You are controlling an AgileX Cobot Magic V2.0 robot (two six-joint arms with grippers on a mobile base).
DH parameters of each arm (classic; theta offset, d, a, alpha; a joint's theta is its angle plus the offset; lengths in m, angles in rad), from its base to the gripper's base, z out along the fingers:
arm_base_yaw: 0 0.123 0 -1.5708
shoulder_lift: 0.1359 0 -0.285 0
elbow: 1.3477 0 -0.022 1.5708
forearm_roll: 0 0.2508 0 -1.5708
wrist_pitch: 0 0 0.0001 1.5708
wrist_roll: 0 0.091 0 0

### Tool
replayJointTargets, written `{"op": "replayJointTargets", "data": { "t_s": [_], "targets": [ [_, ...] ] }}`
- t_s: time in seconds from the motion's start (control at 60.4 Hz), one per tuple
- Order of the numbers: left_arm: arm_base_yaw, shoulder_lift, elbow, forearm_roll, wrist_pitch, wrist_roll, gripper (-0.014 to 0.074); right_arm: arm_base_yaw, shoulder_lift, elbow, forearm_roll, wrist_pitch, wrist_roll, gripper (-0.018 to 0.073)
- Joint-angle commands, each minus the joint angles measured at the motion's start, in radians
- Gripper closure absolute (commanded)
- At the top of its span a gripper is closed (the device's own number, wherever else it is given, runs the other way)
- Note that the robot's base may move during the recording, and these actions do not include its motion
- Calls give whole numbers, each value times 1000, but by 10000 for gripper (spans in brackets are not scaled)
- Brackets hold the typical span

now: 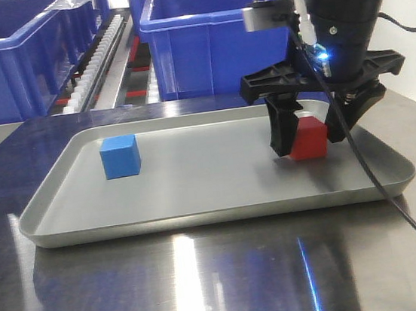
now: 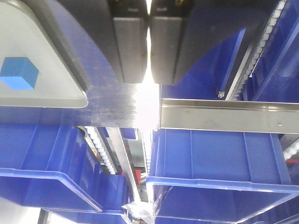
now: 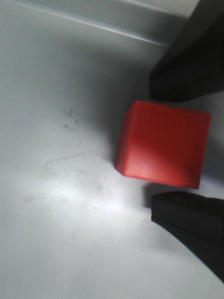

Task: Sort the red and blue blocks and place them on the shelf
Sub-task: 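Close the right gripper on the red cube and lift it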

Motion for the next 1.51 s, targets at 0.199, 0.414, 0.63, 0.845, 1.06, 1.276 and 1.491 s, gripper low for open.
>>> {"op": "replayJointTargets", "data": {
  "t_s": [0.199, 0.414, 0.63, 0.845, 1.06, 1.276, 1.491],
  "targets": [
    [-2, -20, 38, -8, -90, -1, 467, -1, -46, -33, -16, -61, -3, 53],
    [-2, -20, 38, -8, -90, -1, 467, -1, -33, -33, -27, -66, -3, 53],
    [-2, -20, 38, -8, -90, -1, 467, -2, -16, -33, -33, -71, -3, 53],
    [-2, -20, 38, -8, -90, -1, 467, -2, -11, -33, -40, -74, -3, 187],
    [-2, -20, 38, -8, -90, -1, 467, -2, -31, -33, -83, -78, -3, 517],
    [-2, -20, 38, -8, -90, -1, 467, -3, -163, -33, -94, -137, -3, 503],
    [-2, -20, 38, -8, -90, -1, 467, -52, -368, -13, -95, -163, -3, 503]
  ]
}}
